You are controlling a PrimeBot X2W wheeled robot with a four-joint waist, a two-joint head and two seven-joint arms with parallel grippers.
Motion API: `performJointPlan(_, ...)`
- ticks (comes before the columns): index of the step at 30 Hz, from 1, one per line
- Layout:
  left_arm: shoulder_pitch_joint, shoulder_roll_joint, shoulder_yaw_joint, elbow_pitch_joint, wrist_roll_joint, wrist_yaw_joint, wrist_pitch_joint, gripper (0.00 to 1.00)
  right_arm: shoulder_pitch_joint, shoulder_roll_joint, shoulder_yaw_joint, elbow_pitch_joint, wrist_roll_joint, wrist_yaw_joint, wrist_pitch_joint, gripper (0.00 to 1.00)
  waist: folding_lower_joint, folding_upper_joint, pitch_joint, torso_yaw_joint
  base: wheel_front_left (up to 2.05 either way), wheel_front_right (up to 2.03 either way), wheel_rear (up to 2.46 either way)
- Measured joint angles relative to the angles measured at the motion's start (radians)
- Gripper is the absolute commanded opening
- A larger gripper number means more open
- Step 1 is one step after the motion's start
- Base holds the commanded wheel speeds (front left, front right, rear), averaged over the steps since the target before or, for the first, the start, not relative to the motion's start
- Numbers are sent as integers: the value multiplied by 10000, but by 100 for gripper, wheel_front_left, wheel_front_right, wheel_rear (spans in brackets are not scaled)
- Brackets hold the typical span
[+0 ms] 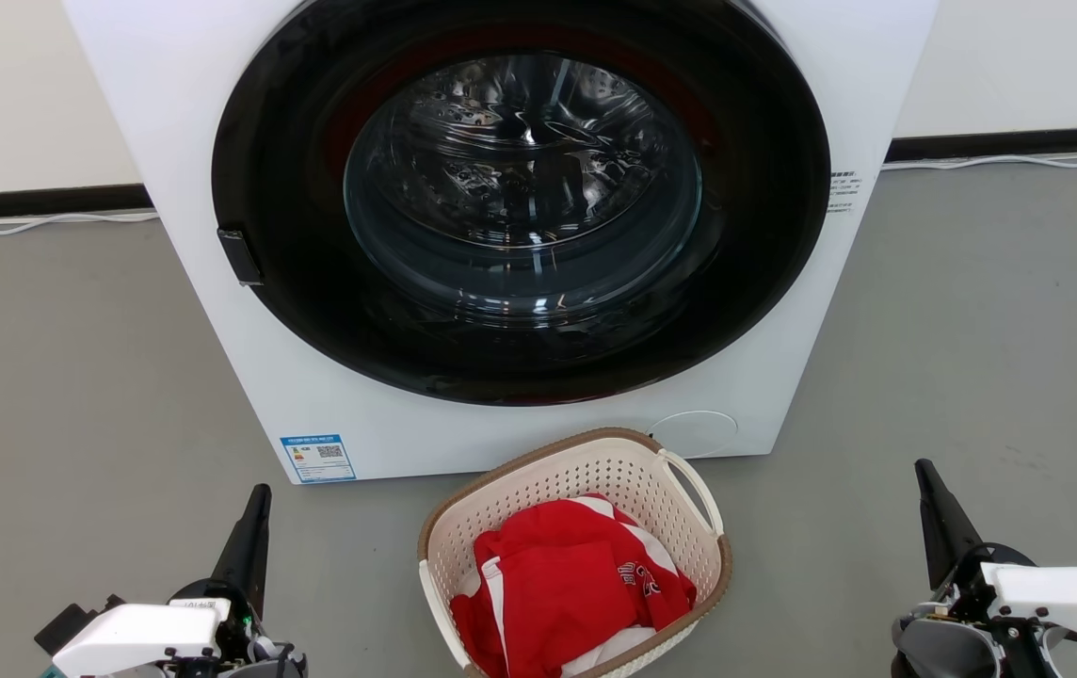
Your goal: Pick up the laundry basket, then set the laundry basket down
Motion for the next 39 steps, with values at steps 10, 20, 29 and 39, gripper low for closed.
performJointPlan(10, 0, 0, 0, 0, 0, 0, 0, 0, 0, 0, 0, 0, 0, 0, 0, 0, 0, 0, 0, 0, 0, 0, 0)
performJointPlan(20, 0, 0, 0, 0, 0, -2, 0, 0, 0, 0, 0, 0, 0, 0, 0, 0, 0, 0, 0, 0, 0, 0, 0)
performJointPlan(29, 0, 0, 0, 0, 0, -2, 0, 0, 0, 0, 0, 0, 0, 0, 0, 0, 0, 0, 0, 0, 0, 0, 0)
performJointPlan(39, 0, 0, 0, 0, 0, 0, 0, 0, 0, 0, 0, 0, 0, 0, 0, 0, 0, 0, 0, 0, 0, 0, 0)
